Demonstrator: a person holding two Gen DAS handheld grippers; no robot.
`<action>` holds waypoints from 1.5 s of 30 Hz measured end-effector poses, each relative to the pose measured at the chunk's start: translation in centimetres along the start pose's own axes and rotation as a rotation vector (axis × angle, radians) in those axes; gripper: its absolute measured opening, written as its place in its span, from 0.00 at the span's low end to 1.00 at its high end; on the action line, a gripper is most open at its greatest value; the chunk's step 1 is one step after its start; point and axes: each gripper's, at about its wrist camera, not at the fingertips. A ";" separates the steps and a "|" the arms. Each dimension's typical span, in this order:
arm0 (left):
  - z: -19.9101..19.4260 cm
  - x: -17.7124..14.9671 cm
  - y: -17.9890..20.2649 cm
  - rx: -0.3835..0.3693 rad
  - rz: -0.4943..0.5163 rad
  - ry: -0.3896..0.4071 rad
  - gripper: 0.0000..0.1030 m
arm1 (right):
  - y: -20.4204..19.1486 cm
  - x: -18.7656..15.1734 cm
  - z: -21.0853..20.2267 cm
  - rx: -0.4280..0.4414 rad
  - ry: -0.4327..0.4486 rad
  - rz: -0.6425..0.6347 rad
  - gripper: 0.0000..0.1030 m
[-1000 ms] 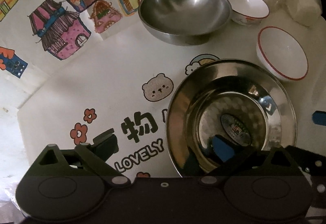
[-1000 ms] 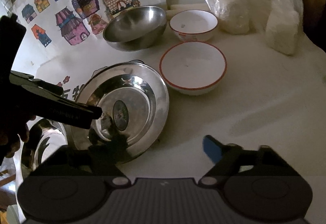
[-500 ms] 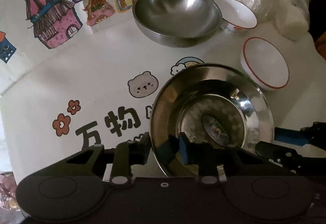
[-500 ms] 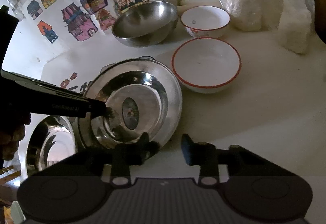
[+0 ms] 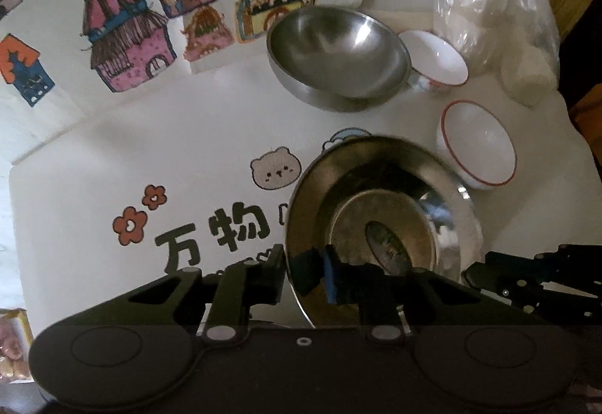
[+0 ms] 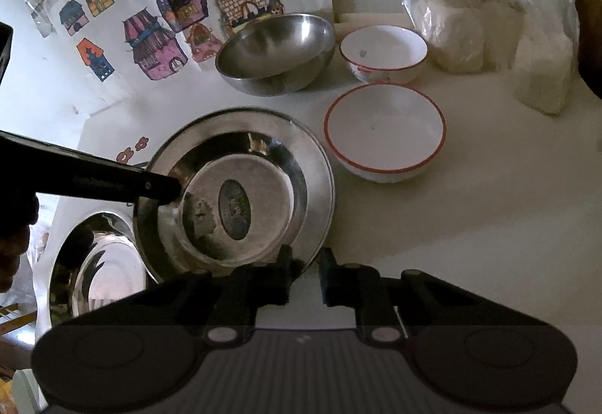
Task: Organize plates and bowls
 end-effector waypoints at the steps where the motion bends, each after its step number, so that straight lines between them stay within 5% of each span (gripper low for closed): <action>1: -0.4 0.1 -0.1 -0.007 -0.004 0.009 0.20 | 0.0 0.1 -0.2 -0.001 0.004 -0.002 0.12; 2: -0.7 0.0 -0.2 -0.016 -0.006 0.018 0.17 | -0.1 0.1 -0.4 0.001 0.014 -0.006 0.04; 4: -1.0 0.0 0.0 -0.053 -0.002 0.017 0.15 | -0.5 0.4 -0.9 0.037 0.045 -0.019 0.03; 7: -0.2 -0.4 0.8 0.025 0.033 -0.001 0.16 | -1.5 0.9 -0.9 0.021 0.038 -0.063 0.04; 14: 0.5 -0.3 0.0 0.018 -0.012 -0.024 0.20 | 0.1 0.1 -1.4 -0.022 0.046 0.055 0.32; 19: 1.0 -0.3 -0.4 0.001 -0.024 -0.045 0.29 | 0.8 -0.3 -0.8 -0.052 0.014 0.088 0.32; 29: 2.0 -0.3 -0.4 -0.029 -0.037 -0.081 0.22 | 1.0 -0.6 0.6 0.008 -0.034 0.134 0.23; 45: -2.1 -0.5 -1.2 -0.061 -0.104 0.032 0.22 | 0.4 0.9 -1.9 0.001 0.061 0.076 0.17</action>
Point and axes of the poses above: each gripper's, at about its wrist camera, not at the fingertips, and z roughly the way its jaws point, y to its right, x to its top, and after that the axes turned 13 degrees about -z, right-handed
